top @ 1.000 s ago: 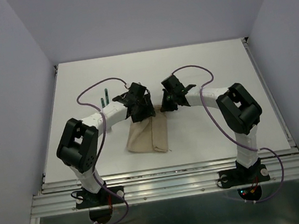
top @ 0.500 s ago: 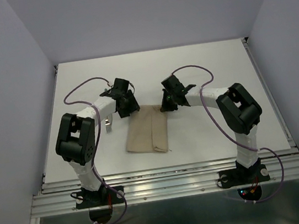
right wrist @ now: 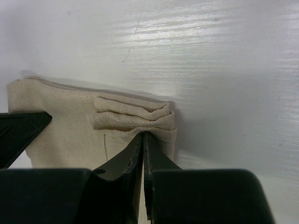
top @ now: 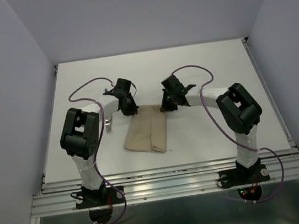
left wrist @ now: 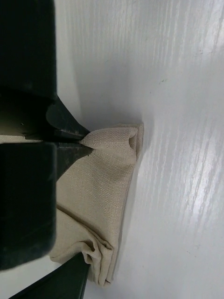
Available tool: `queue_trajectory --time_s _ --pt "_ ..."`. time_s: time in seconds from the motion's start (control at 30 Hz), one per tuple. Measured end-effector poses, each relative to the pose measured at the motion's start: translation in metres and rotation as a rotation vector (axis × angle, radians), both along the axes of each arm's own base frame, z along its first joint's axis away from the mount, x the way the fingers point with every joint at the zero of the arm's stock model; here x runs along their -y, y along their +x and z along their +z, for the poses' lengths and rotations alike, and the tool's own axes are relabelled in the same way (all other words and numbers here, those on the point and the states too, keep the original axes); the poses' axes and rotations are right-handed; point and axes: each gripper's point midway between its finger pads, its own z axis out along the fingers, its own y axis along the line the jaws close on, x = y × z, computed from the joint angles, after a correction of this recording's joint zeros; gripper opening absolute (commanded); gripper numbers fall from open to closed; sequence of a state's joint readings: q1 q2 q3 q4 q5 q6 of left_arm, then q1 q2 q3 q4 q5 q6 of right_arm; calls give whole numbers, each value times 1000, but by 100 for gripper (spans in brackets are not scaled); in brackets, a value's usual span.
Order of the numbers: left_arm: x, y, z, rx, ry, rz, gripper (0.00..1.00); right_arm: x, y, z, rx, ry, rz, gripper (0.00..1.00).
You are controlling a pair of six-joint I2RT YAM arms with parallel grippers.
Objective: Fold the napkin into a case and place the utensils inside
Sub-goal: Fold the 2/3-rectangle-folded napkin at the center of the board.
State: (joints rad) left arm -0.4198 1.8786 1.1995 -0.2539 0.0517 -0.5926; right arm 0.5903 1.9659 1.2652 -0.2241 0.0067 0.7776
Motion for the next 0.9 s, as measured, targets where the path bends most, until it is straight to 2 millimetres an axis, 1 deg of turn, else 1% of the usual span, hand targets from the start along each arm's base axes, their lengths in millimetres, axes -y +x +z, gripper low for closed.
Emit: queue_trajectory --time_s 0.2,0.27,0.33,0.53,0.63,0.73,0.9 --pt "3 -1 2 -1 -3 -13 0 0 0 0 0 0 -2 9" --pt "3 -2 7 1 -9 -15 0 0 0 0 0 1 -3 9" --pt "4 -4 13 7 -22 -20 0 0 0 0 -1 1 -5 9" --pt "17 -4 45 52 -104 -39 0 0 0 0 -2 1 -5 9" --pt "24 -6 51 61 -124 -53 0 0 0 0 -2 1 -7 9" --pt "36 -10 55 61 -137 -78 0 0 0 0 -3 2 -9 9" --pt "67 -15 68 80 -167 -139 0 0 0 1 -4 3 -12 9"
